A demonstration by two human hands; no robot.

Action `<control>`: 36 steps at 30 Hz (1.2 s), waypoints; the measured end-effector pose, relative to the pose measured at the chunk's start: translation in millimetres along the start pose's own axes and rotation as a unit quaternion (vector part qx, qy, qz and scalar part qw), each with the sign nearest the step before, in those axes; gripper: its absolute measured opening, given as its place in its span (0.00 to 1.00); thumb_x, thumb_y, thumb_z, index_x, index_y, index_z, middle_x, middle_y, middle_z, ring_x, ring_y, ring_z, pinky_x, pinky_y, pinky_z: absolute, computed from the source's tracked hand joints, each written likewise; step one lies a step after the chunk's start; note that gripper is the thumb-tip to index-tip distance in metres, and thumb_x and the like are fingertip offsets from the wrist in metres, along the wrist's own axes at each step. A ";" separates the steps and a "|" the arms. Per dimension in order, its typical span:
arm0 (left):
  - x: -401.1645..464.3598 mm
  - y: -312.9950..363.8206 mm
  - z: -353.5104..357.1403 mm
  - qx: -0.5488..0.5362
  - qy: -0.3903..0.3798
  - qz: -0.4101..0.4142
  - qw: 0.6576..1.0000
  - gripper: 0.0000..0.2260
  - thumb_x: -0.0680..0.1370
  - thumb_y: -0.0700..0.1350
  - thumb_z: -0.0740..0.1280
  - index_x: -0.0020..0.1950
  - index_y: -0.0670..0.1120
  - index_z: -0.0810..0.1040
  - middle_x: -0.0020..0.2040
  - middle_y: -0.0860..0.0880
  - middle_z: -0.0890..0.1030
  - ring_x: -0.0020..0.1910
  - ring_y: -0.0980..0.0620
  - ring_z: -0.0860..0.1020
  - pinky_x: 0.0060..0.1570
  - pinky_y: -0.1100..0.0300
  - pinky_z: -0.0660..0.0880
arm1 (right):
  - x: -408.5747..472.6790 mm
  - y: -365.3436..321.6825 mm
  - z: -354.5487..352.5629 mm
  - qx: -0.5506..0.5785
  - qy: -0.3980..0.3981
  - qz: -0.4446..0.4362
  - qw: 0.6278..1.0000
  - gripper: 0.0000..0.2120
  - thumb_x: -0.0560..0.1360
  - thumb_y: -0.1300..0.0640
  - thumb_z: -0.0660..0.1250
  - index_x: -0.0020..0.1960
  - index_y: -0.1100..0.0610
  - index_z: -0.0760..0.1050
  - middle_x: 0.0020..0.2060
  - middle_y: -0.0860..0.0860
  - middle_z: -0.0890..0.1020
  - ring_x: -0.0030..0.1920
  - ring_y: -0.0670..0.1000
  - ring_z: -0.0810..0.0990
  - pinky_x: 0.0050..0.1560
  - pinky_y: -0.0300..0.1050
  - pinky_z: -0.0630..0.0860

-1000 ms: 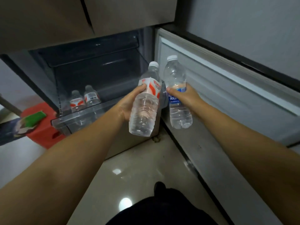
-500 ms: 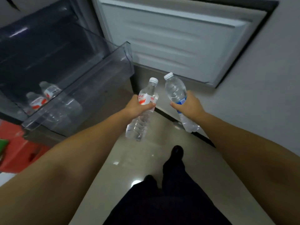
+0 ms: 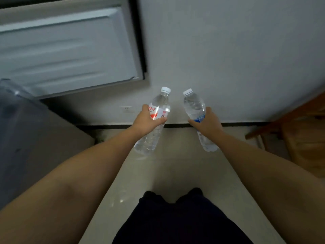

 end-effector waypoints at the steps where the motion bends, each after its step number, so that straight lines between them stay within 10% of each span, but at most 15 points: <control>1: 5.6 10.5 14.8 0.013 -0.015 0.010 1.000 0.29 0.71 0.52 0.75 0.64 0.45 0.64 0.53 0.49 0.76 0.50 0.49 0.77 0.45 0.58 0.72 | -2.4 15.7 -12.2 0.011 0.014 0.015 1.000 0.30 0.70 0.47 0.74 0.64 0.60 0.66 0.56 0.56 0.77 0.54 0.55 0.78 0.47 0.45 0.72; 18: 14.6 192.8 290.5 0.142 -0.192 0.150 0.959 0.25 0.71 0.51 0.74 0.59 0.46 0.64 0.52 0.48 0.76 0.46 0.50 0.76 0.43 0.58 0.71 | -80.6 245.5 -207.2 0.125 0.215 0.230 0.941 0.31 0.71 0.47 0.73 0.67 0.57 0.64 0.57 0.54 0.75 0.55 0.53 0.77 0.53 0.47 0.76; 23: -12.8 244.3 381.3 0.188 -0.274 0.232 0.914 0.23 0.72 0.51 0.73 0.57 0.47 0.63 0.50 0.49 0.74 0.42 0.54 0.74 0.35 0.64 0.69 | -134.0 308.0 -242.1 0.171 0.292 0.313 0.888 0.33 0.71 0.46 0.73 0.69 0.56 0.63 0.61 0.54 0.75 0.58 0.53 0.77 0.54 0.46 0.76; 36: -48.1 336.0 593.5 0.298 -0.465 0.342 0.760 0.32 0.71 0.56 0.73 0.67 0.47 0.62 0.57 0.49 0.74 0.56 0.48 0.77 0.57 0.50 0.77 | -224.2 414.2 -301.2 0.223 0.422 0.486 0.732 0.27 0.71 0.48 0.73 0.63 0.55 0.66 0.51 0.48 0.75 0.45 0.48 0.73 0.47 0.42 0.68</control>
Point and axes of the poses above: each hand's wrist, its own x-axis towards the middle knuckle, its own z-axis out of the palm, y = z × x, the point moved 4 cm from there along x, towards the middle knuckle
